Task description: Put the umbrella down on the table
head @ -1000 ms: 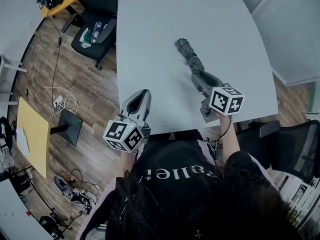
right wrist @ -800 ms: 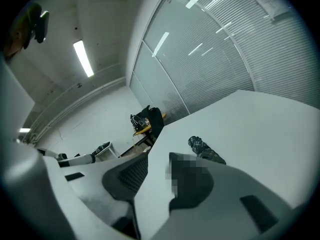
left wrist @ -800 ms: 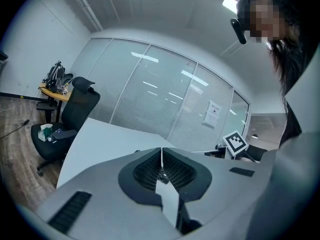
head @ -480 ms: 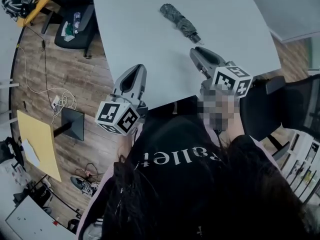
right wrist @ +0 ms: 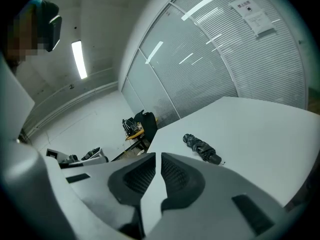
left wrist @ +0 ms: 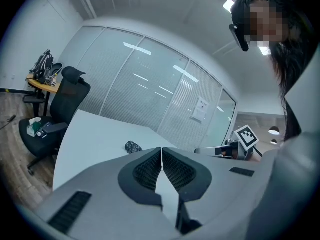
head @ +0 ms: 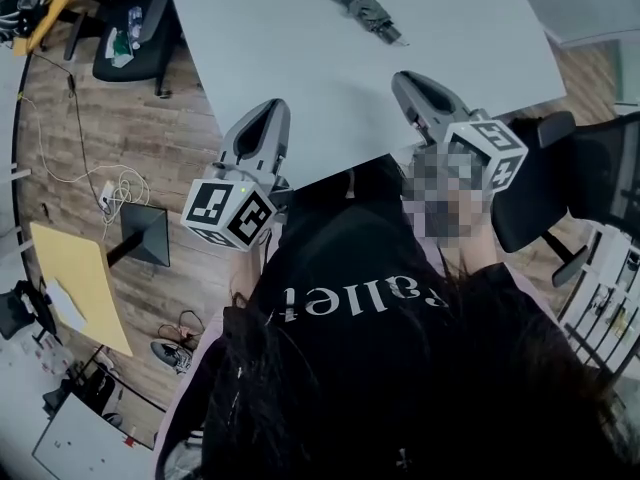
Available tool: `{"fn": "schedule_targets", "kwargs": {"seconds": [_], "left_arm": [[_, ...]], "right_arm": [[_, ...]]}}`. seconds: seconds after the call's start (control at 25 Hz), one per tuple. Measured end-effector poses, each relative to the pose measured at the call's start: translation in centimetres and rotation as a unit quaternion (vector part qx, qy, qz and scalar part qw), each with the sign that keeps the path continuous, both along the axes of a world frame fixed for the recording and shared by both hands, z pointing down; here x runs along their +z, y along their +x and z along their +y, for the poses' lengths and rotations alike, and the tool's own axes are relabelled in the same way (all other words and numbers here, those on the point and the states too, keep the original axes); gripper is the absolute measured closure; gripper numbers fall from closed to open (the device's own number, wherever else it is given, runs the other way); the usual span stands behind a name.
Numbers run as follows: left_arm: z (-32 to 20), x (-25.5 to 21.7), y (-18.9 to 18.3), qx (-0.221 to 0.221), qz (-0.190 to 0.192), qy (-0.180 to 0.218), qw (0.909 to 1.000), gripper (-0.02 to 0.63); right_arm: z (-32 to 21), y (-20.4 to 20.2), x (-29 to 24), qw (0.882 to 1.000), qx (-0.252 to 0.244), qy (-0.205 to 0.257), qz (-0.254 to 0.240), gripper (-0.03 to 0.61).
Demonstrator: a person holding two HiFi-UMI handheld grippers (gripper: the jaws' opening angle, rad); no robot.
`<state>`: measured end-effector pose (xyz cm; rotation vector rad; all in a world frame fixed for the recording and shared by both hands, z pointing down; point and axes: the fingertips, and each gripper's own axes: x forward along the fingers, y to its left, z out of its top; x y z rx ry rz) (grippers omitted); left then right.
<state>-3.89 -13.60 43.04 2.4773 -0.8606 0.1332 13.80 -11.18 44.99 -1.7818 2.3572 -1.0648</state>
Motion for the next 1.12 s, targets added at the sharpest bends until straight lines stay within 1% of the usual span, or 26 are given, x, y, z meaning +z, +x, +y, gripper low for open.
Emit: {"fn": "schedule_targets", "kwargs": {"seconds": [0.32, 0.56, 1.12], "left_arm": [[0.4, -0.2, 0.3, 0.02, 0.006, 0.004, 0.9998, 0.588], [0.5, -0.2, 0.8, 0.025, 0.007, 0.004, 0.9996, 0.588], [0.1, -0.7, 1.5, 0.025, 0.012, 0.006, 0.9996, 0.588]], "right_arm": [[1.6, 0.1, 0.3, 1.0, 0.021, -0.001, 0.003, 0.552], [1.6, 0.1, 0.8, 1.0, 0.021, -0.004, -0.01, 0.556], [1.4, 0.5, 0.8, 1.0, 0.013, -0.007, 0.001, 0.557]]}}
